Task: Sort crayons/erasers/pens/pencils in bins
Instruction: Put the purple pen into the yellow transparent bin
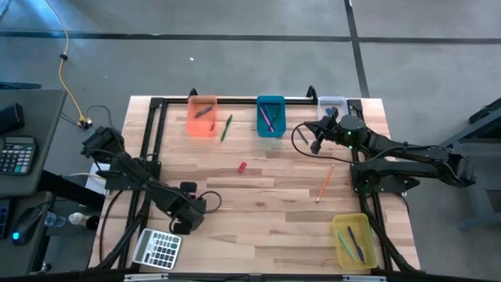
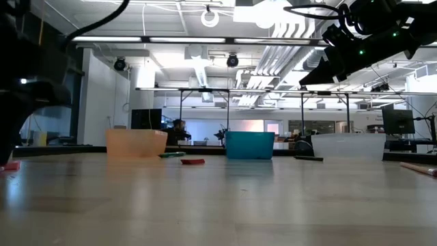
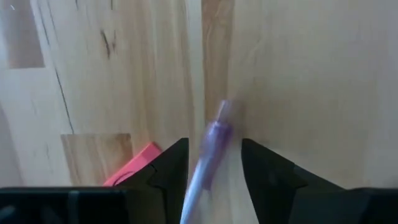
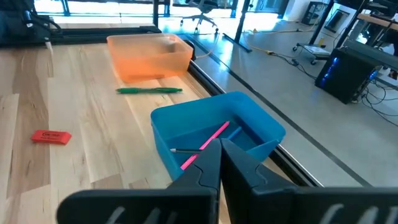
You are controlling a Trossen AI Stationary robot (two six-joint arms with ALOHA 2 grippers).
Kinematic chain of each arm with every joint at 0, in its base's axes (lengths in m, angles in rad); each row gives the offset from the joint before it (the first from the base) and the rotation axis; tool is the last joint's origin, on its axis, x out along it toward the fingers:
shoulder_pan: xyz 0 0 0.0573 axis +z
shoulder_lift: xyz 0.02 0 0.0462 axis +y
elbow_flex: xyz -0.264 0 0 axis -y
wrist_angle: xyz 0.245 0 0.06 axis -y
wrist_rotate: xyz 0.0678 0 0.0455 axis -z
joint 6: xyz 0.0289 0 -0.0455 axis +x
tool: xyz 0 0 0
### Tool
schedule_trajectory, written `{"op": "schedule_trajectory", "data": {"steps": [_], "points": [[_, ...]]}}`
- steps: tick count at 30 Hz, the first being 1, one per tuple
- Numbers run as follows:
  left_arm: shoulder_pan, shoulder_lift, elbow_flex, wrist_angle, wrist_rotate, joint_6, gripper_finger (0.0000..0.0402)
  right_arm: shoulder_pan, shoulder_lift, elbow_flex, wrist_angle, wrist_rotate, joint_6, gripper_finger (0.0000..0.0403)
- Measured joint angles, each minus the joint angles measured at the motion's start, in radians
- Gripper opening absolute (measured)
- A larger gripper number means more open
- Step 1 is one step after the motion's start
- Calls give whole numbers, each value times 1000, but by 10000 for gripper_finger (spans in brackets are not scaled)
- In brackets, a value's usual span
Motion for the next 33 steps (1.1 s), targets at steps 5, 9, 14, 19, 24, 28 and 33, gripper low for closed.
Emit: {"op": "schedule_trajectory", "data": {"steps": [5,9,14,19,24,28,33], "points": [[0,51,3,-7,11,36,133,0,1,0,0,0,0,0],[0,59,4,0,32,54,104,0,1,0,0,-1,0,0],[2,60,3,10,49,103,52,0,1,0,0,-1,0,0],[68,40,1,8,89,127,22,0,1,0,0,-1,0,0],[167,-46,8,15,64,105,17,0,1,0,0,-1,0,0],[242,-128,10,29,59,87,17,0,1,0,-5,-1,-4,0],[369,-228,10,99,42,40,17,0,1,0,-8,-1,-9,0]]}}
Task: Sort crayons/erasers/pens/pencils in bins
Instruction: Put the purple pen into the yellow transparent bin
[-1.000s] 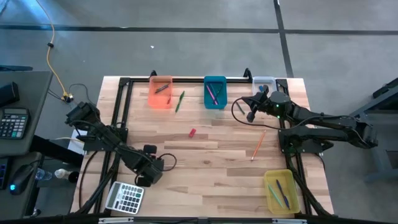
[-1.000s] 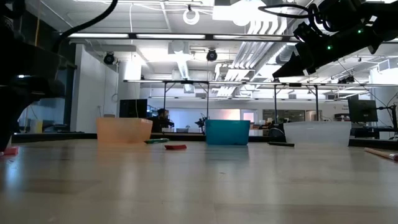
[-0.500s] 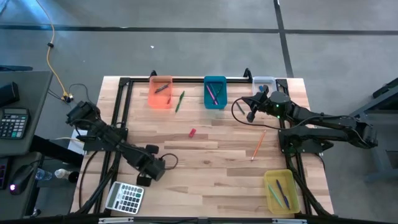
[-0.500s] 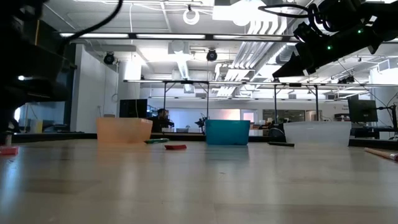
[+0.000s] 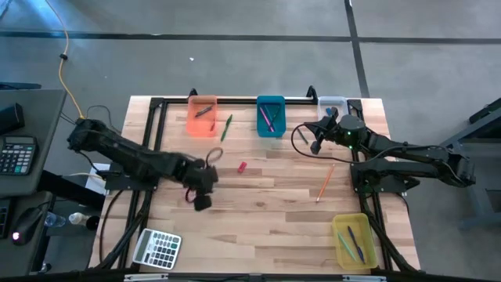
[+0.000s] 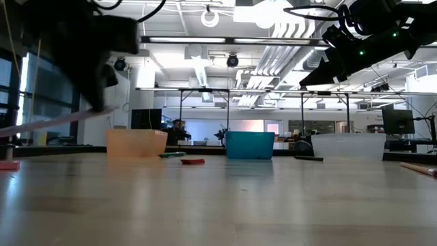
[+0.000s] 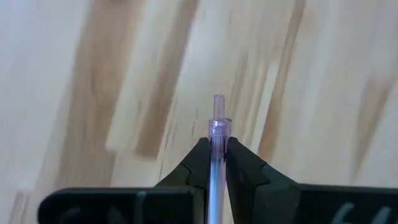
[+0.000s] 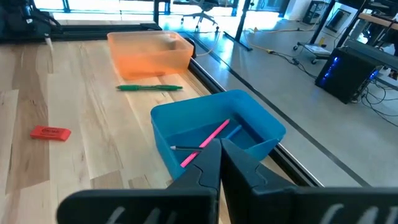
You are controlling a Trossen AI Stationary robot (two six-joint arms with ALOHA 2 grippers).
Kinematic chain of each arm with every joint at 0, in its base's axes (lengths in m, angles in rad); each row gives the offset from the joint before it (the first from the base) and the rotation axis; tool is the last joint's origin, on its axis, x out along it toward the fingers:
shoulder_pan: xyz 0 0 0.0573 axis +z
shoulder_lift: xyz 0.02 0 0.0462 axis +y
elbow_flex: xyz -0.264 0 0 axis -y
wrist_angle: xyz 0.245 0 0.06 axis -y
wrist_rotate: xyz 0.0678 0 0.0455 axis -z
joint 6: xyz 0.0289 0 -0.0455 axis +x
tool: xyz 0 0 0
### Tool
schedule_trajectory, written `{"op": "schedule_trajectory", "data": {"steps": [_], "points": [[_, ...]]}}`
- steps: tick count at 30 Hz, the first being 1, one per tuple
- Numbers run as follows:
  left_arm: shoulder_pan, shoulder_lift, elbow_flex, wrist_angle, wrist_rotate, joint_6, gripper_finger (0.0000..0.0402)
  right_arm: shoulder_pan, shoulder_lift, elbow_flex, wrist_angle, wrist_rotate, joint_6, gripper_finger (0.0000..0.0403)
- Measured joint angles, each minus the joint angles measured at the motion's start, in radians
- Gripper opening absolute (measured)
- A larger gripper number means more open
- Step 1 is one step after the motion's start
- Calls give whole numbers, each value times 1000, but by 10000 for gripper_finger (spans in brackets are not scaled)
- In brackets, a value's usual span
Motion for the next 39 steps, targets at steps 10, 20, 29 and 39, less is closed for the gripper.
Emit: {"op": "schedule_trajectory", "data": {"steps": [10,20,29,39], "points": [[330,-104,2,327,48,-119,17,0,0,0,-2,0,-1,0],[664,38,8,849,181,-125,17,0,0,0,-8,0,1,0],[779,382,344,873,249,-34,19,0,0,0,-8,0,1,0],[864,688,687,772,325,-94,20,0,0,0,-14,-5,1,0]]}}
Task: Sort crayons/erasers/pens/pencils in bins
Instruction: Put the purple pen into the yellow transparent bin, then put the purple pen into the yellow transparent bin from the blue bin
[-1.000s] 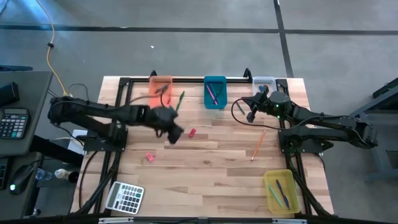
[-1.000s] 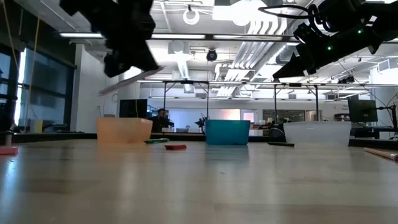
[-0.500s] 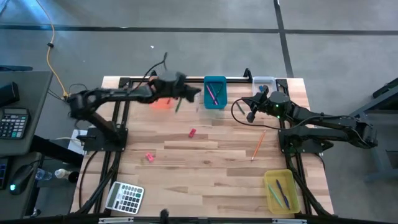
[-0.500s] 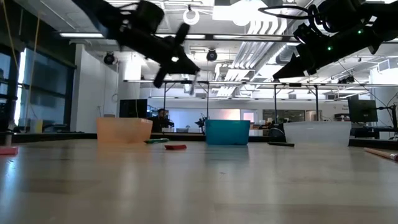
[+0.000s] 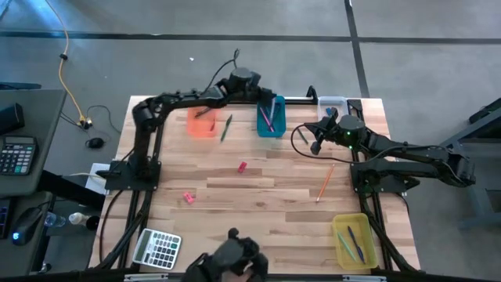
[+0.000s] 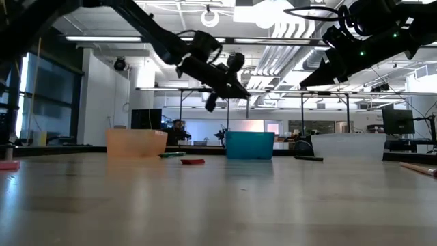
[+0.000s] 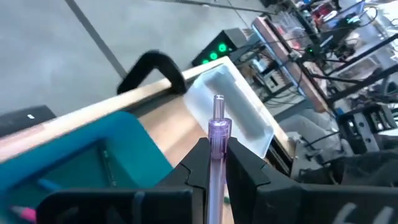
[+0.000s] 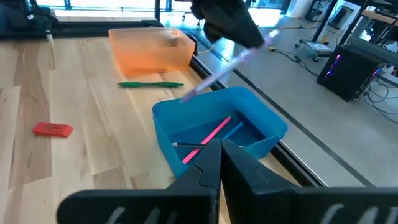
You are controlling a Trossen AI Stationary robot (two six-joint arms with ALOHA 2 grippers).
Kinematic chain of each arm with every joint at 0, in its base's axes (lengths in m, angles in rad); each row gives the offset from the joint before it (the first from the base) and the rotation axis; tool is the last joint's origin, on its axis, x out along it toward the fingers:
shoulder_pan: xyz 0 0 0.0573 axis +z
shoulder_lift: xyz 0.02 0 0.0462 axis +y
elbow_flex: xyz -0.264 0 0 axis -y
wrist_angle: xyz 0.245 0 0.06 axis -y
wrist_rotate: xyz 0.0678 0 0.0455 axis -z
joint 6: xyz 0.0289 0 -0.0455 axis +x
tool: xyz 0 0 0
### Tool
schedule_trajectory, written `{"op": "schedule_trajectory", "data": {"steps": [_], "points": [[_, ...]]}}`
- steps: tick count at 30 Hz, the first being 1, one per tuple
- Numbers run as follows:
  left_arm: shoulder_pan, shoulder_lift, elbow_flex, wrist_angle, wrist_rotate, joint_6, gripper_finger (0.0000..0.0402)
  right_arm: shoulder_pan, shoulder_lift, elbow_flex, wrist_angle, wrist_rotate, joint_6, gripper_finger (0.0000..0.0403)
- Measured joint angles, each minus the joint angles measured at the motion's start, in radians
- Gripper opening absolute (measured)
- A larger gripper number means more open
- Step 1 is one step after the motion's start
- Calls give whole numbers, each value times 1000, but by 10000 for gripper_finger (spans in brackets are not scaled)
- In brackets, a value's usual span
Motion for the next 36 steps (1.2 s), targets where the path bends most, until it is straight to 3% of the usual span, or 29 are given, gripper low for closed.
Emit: {"op": "schedule_trajectory", "data": {"steps": [10,20,36], "points": [[18,153,77,-14,1,-39,21,0,0,0,-5,0,0,0],[32,203,76,-20,0,-6,23,0,0,0,-5,0,0,0],[37,199,76,-24,0,63,102,0,0,0,-5,0,0,0]]}}
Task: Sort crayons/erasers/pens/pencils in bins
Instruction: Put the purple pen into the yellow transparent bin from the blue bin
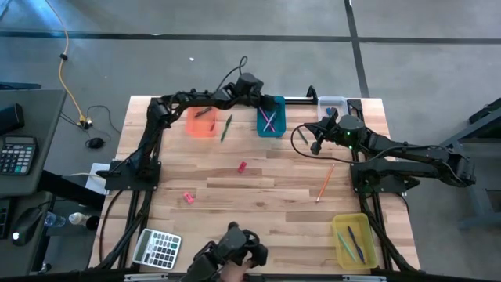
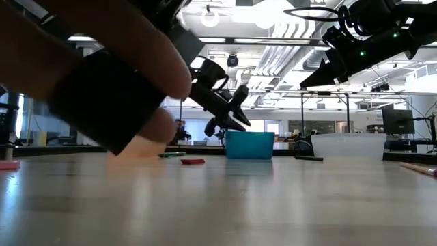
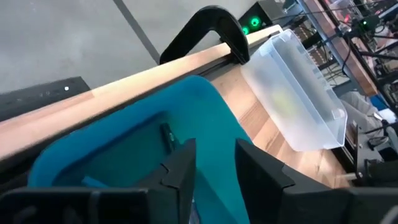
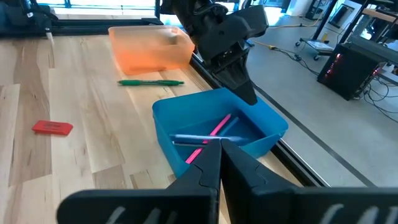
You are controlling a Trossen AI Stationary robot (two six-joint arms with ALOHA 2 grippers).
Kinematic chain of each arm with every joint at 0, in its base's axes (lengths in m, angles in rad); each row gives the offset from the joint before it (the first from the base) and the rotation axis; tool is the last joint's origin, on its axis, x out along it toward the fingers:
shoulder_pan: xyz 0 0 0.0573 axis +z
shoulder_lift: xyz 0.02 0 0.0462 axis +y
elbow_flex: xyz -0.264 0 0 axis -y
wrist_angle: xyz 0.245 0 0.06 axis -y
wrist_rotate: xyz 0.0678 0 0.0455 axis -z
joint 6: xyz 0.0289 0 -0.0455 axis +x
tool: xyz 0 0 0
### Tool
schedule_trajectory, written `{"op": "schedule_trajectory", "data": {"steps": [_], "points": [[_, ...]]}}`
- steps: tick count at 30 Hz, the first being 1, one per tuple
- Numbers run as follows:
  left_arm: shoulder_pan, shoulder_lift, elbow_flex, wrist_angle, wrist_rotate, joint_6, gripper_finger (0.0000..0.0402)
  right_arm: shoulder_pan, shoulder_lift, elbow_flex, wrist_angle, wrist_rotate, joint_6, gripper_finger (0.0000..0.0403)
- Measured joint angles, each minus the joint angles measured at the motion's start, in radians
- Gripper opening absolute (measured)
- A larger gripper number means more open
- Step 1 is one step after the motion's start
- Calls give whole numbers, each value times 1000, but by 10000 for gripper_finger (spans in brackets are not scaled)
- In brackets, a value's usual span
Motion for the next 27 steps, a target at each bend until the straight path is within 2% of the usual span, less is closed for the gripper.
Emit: {"op": "schedule_trajectory", "data": {"steps": [6,10,13,16,18,21,27], "points": [[6,-29,0,-60,74,144,83,0,0,0,-3,0,8,0],[-12,-50,68,-287,74,314,58,0,0,0,-3,0,9,0],[-41,-53,179,-499,26,477,42,0,0,0,-2,0,8,0],[-76,-44,273,-650,-78,595,28,0,0,0,-2,0,7,0],[-92,-18,318,-727,-122,620,24,0,0,0,-1,0,7,0],[-99,34,360,-782,-104,608,31,0,0,0,-2,0,6,0],[-95,116,449,-791,-60,586,80,0,0,0,-3,0,3,0]]}}
